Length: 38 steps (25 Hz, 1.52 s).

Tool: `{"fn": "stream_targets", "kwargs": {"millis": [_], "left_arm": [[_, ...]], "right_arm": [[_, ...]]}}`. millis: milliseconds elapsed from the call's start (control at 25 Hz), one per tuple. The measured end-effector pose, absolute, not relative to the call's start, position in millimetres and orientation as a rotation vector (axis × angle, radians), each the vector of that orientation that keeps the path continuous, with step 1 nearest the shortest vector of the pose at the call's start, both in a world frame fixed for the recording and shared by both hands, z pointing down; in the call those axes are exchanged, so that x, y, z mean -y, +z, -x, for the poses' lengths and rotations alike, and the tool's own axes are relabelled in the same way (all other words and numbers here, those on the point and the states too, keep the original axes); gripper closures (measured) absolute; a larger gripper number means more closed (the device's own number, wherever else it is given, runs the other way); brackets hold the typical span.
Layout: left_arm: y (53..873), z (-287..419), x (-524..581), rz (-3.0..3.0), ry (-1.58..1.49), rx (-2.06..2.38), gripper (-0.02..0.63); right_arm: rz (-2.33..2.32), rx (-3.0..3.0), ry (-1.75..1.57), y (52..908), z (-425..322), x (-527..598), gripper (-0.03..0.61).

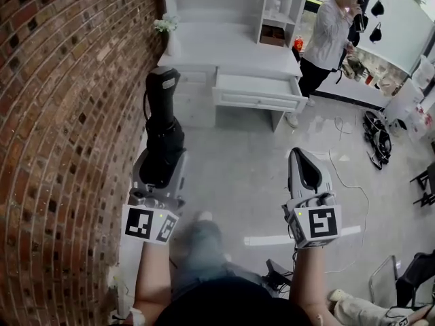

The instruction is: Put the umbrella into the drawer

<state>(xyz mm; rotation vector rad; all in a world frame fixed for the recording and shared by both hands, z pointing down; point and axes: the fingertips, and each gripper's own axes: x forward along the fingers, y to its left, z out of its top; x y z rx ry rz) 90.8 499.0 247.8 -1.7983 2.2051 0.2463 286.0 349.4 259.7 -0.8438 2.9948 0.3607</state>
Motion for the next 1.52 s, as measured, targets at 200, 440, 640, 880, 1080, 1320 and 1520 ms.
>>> {"fn": "stream_targets", "kwargs": {"millis": [200,440,640,880,1080,1320,1520], "left_arm": [[249.7,-75.0,-466.8,1.813,0.252,-2.188,0.379],[245.3,-37.2,-407.8,1.851,0.263,-2.157,0.377],[237.7,20.4,-353.0,1.871,0.259,-2.127,0.377],[240.5,96.2,-285.7,1.911,0.253,-2.113,0.377],[243.4,148.0,-242.4,1.944,0.26,-2.099,0.377],[254.1,178.8,-210.7,1.976,0.261,-2.106,0.377],[267.3,191.3,-192.2,2.017,0.298,-2.126,0.379]], "right_arm": [[0.88,-2.985,0.398,264.2,-273.9,-322.5,0.575],[0.915,-2.973,0.405,260.6,-236.6,-268.6,0.575],[0.933,-2.976,0.396,259.3,-178.8,-220.5,0.575],[0.979,-2.975,0.388,259.1,-109.2,-161.1,0.575],[1.053,-2.961,0.397,262.5,-67.6,-121.8,0.574],[1.111,-2.983,0.379,275.2,-48.0,-92.6,0.575],[1.138,-3.001,0.395,287.1,-42.7,-71.8,0.575]]}}
